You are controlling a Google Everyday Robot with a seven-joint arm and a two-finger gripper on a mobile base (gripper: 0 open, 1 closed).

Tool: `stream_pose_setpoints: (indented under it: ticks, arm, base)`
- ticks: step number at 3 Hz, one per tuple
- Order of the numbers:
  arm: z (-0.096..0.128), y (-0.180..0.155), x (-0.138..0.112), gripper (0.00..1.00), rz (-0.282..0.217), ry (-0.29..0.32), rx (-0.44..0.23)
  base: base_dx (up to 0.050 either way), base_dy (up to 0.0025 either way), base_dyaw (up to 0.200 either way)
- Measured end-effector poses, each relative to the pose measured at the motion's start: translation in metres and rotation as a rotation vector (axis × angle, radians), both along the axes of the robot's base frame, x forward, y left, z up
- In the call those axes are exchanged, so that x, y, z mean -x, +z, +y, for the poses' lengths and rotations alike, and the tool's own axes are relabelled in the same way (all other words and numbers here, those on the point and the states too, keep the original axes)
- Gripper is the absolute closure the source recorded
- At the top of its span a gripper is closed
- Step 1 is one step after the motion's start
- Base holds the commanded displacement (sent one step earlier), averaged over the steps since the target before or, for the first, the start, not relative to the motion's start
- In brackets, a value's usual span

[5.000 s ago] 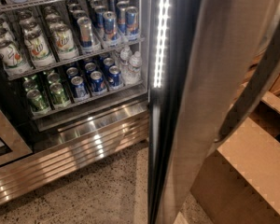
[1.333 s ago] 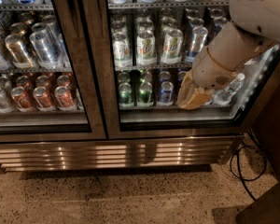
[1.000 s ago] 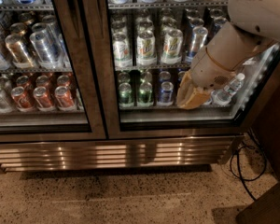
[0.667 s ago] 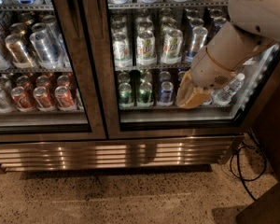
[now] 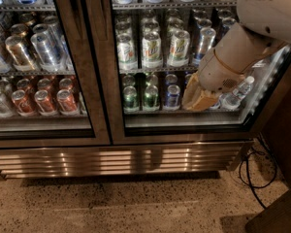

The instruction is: Close right fridge door

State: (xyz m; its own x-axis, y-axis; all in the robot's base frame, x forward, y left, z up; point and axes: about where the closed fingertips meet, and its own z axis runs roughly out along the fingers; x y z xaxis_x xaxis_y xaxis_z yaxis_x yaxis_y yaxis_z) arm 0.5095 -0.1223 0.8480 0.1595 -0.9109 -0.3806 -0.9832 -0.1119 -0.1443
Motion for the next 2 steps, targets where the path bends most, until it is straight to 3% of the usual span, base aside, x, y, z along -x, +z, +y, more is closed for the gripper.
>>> stream_pose_setpoints:
  ticks: [1,2]
  arm:
    - [0.0,0.0,0.0,0.12,0.0,0.0,0.0]
    - [0.0,0.0,0.0,0.0,0.0,0.0,0.0]
  base:
    - [0.0,0.0,0.0]
    - [0.0,0.0,0.0]
